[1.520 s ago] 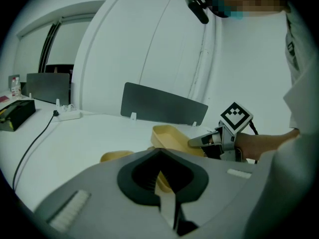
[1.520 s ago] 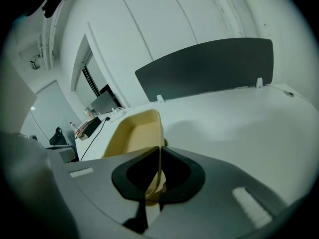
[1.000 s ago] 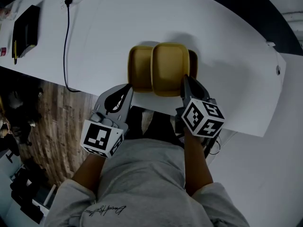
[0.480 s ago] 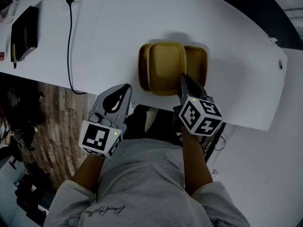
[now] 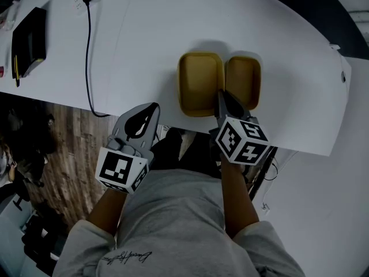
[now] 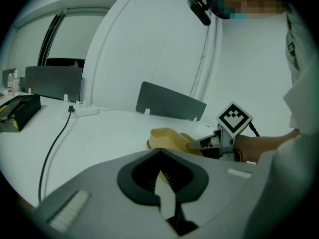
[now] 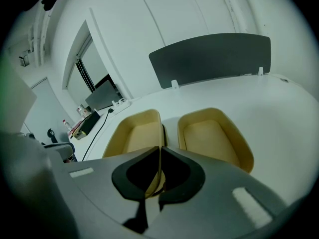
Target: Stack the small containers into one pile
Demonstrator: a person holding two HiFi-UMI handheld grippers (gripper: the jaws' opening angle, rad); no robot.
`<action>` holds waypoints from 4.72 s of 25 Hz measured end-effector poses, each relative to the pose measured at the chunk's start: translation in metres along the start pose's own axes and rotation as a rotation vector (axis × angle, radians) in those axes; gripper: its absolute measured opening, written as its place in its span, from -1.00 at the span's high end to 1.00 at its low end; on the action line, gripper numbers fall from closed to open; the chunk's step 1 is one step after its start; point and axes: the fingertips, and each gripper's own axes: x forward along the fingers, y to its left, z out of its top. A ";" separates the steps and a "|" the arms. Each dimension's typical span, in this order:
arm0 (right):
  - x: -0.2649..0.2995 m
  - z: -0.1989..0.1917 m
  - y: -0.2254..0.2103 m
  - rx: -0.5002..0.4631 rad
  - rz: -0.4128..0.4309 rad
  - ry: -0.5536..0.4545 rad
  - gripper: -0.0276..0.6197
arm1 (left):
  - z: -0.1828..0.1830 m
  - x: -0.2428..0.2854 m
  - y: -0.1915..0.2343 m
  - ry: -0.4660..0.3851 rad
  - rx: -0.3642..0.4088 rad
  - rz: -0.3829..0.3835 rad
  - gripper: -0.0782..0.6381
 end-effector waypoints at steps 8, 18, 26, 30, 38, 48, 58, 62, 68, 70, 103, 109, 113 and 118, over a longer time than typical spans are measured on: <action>0.007 -0.004 0.003 -0.012 -0.035 0.003 0.83 | -0.006 -0.006 0.011 0.012 -0.006 -0.003 0.78; 0.009 -0.012 0.004 -0.042 -0.051 0.011 0.81 | -0.015 -0.005 0.012 0.023 -0.011 -0.013 0.78; 0.008 -0.011 0.006 -0.057 -0.049 -0.006 0.52 | -0.018 -0.008 0.011 0.026 -0.018 -0.017 0.78; 0.008 -0.011 0.006 -0.057 -0.044 -0.006 0.48 | -0.021 -0.008 0.012 0.027 -0.020 -0.018 0.78; 0.000 -0.010 0.007 -0.050 -0.023 -0.019 0.48 | -0.019 -0.011 0.007 0.018 -0.013 -0.022 0.78; -0.037 0.014 0.002 -0.056 -0.029 -0.090 0.85 | -0.001 -0.007 -0.014 -0.004 -0.005 -0.049 0.78; -0.073 0.034 -0.042 -0.052 -0.040 -0.128 0.87 | 0.020 0.013 -0.056 -0.040 0.020 -0.070 0.78; -0.081 0.037 -0.063 -0.071 -0.052 -0.121 0.87 | 0.024 0.024 -0.076 -0.041 0.021 -0.079 0.78; -0.086 0.041 -0.090 -0.083 -0.059 -0.113 0.87 | 0.029 0.043 -0.096 -0.036 0.033 -0.084 0.78; -0.088 0.042 -0.100 -0.097 -0.064 -0.106 0.87 | 0.029 0.050 -0.103 -0.037 0.034 -0.086 0.78; -0.028 0.006 -0.143 -0.099 -0.025 0.038 0.55 | -0.007 0.075 -0.111 0.032 0.011 -0.067 0.78; -0.014 0.002 -0.141 -0.098 -0.013 0.064 0.55 | -0.011 0.076 -0.105 0.035 0.003 -0.056 0.78; -0.008 0.000 -0.142 -0.093 -0.015 0.075 0.55 | -0.012 0.076 -0.103 0.037 -0.001 -0.052 0.78; -0.004 -0.001 -0.145 -0.091 -0.022 0.087 0.60 | -0.014 0.076 -0.102 0.039 -0.006 -0.048 0.78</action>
